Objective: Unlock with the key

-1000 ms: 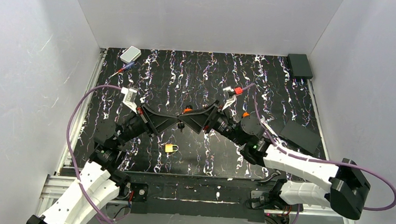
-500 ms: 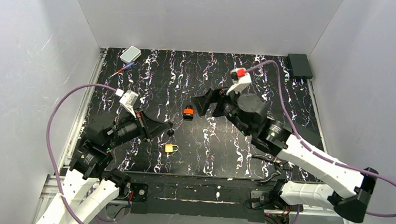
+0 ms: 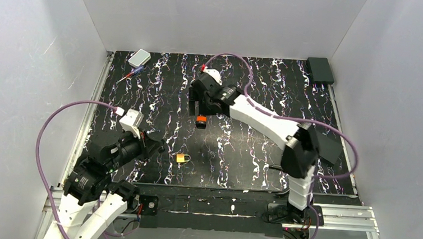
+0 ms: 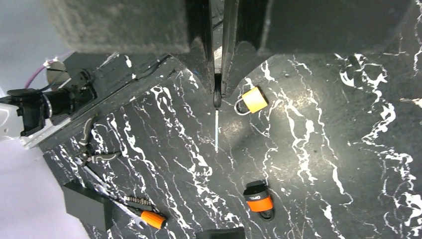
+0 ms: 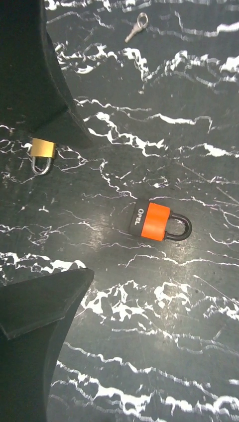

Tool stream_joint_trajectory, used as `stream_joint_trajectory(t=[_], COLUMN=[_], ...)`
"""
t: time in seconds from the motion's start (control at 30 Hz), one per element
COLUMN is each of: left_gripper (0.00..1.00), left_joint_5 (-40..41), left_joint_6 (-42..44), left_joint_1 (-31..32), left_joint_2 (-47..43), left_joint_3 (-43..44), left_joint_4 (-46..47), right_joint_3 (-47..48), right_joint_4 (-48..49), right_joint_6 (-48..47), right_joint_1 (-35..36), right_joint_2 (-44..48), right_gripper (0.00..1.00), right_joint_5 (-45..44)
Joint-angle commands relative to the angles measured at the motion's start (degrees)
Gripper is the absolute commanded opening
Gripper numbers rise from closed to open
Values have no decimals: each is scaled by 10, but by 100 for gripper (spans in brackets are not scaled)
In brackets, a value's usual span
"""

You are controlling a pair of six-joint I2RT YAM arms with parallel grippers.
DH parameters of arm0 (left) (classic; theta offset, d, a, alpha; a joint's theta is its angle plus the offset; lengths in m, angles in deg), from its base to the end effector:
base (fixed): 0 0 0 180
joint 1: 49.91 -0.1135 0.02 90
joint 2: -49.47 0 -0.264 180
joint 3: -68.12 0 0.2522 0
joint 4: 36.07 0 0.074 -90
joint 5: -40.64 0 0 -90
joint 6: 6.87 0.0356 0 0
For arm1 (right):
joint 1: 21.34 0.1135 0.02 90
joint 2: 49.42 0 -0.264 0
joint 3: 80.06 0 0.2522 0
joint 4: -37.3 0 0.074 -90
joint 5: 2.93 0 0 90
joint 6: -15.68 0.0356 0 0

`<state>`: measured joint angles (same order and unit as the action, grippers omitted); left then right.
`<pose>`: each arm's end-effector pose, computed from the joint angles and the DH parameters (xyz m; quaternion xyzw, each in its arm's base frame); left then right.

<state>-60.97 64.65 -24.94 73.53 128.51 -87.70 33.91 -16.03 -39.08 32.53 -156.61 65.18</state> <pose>0.0760 -0.0433 0.3418 0.1060 0.7861 -0.2981 0.5309 0.2596 0.3331 0.3178 -0.0783 0.9114 0.1293 0.3827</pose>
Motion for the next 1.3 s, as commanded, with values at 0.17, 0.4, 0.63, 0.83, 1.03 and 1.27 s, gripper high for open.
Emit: stream_joint_trajectory(t=[0.17, 0.4, 0.63, 0.83, 1.03, 1.27], left_gripper=[0, 0, 0, 0, 0, 0], left_joint_5=[44, 36, 35, 35, 35, 33], left_joint_6=[25, 27, 29, 28, 28, 29], left_joint_1=[1, 1, 1, 1, 1, 1], left_joint_2=[-31, -32, -47, -52, -52, -50], left_joint_3=[-16, -16, -19, -20, -21, -22], left_joint_4=[-16, -17, -16, -16, -16, -16], right_joint_3=[176, 194, 200, 209, 212, 212], right_joint_4=[-122, -106, -91, -85, -73, -64], right_joint_6=[39, 82, 107, 113, 114, 113], right_joint_1=[-28, -39, -45, -47, -49, -49], right_joint_2=[-184, -243, -276, -291, -305, -313], right_gripper=[98, 98, 95, 94, 91, 87], right_joint_5=[70, 71, 68, 45, 48, 51])
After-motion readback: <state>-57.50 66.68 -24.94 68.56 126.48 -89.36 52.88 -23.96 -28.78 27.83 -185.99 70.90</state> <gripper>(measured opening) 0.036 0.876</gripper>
